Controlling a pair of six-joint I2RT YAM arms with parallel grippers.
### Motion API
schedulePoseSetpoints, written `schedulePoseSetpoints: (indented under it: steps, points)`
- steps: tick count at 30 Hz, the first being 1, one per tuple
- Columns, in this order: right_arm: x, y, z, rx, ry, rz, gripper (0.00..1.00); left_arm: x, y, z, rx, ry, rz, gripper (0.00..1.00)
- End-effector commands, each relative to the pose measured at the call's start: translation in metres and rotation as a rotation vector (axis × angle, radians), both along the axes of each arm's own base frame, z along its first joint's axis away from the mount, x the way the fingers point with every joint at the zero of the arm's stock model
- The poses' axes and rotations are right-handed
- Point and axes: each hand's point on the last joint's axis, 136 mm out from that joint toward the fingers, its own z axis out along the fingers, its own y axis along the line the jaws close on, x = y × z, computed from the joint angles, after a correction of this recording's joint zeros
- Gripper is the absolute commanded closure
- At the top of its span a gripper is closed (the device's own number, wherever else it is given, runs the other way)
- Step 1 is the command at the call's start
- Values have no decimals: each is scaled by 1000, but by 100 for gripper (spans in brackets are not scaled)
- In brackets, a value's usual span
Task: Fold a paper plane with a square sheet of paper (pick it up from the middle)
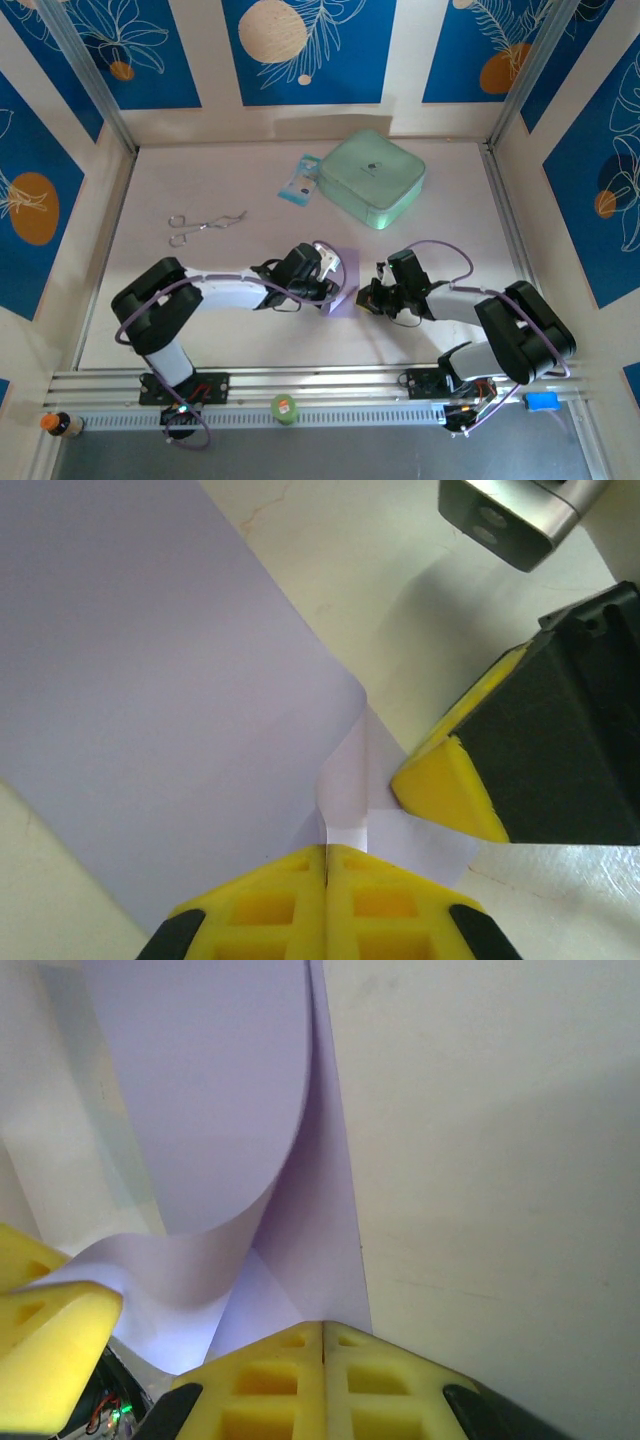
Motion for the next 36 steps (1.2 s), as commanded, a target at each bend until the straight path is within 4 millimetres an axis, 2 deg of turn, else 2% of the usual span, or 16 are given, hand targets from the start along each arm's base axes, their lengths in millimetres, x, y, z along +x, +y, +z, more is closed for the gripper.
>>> schedulePoseSetpoints:
  steps: [1, 8, 16, 22, 28, 31, 36]
  points:
    - [-11, -11, -15, -60, 64, 0, 100, 13, -1, 2, 4, -25, 7, 100]
    - [-10, -11, -15, -57, 64, 0, 100, 24, 3, -9, 69, -60, 7, 98]
    - [-8, -10, -12, -42, 61, 5, 100, 20, 5, -25, 108, -32, -10, 97]
    - [-2, -5, -3, -16, 49, 17, 100, 10, 10, -34, 123, 51, 0, 97]
    - [7, -4, 12, -28, 40, 9, 93, -4, 15, -55, 106, 300, 85, 97]
    - [8, -3, 20, -12, 28, -5, 91, -9, 20, -59, 118, 350, 123, 99]
    - [8, -9, 17, -56, 28, -67, 89, -10, 31, -55, 143, 354, 176, 100]
